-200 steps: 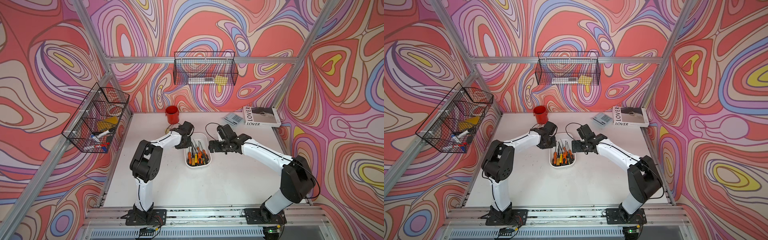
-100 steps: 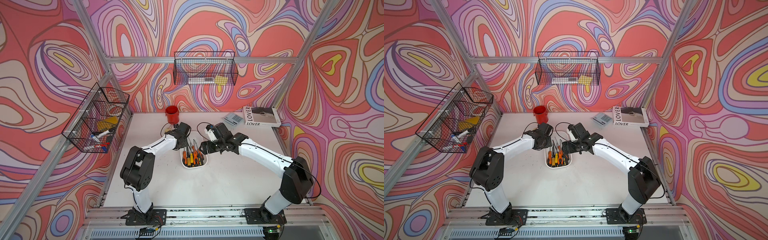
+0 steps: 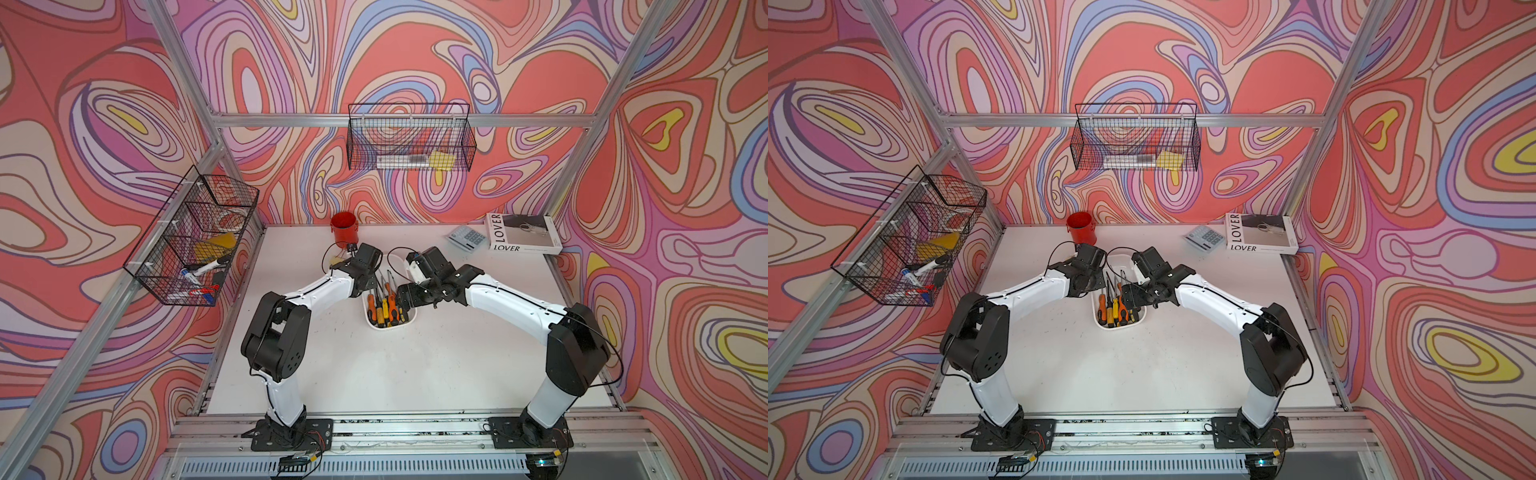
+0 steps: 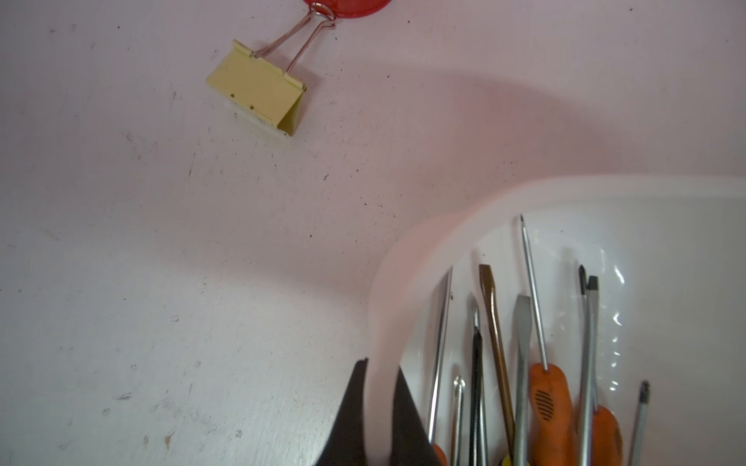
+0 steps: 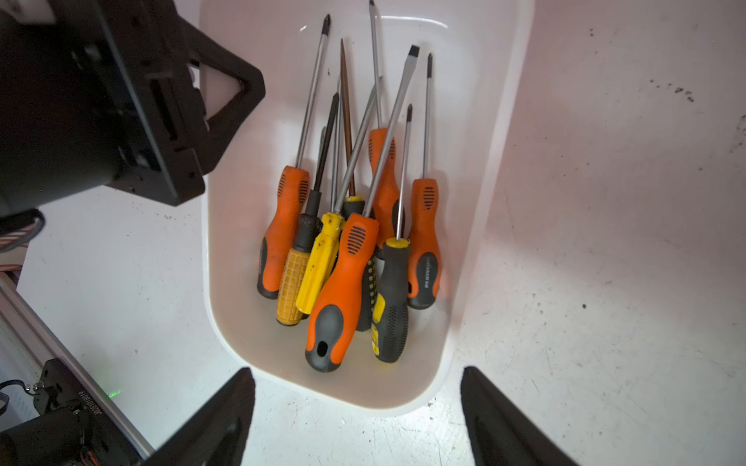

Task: Take out the screwdriver from the storage box
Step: Pick up the screwdriver from the storage box.

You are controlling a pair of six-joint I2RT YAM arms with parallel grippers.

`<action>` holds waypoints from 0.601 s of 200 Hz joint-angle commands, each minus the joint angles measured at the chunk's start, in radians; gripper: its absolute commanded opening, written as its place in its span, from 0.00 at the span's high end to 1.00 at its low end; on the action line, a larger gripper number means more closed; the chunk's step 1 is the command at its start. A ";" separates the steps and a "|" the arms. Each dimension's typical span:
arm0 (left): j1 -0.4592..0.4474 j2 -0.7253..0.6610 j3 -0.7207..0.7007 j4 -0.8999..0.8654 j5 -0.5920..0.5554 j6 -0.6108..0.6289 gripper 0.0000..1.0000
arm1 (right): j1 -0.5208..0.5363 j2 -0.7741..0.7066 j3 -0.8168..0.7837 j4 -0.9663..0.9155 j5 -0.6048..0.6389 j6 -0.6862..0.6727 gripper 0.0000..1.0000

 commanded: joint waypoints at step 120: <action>0.008 -0.020 0.026 0.102 -0.026 0.059 1.00 | 0.036 0.207 0.116 -0.040 0.004 0.086 0.24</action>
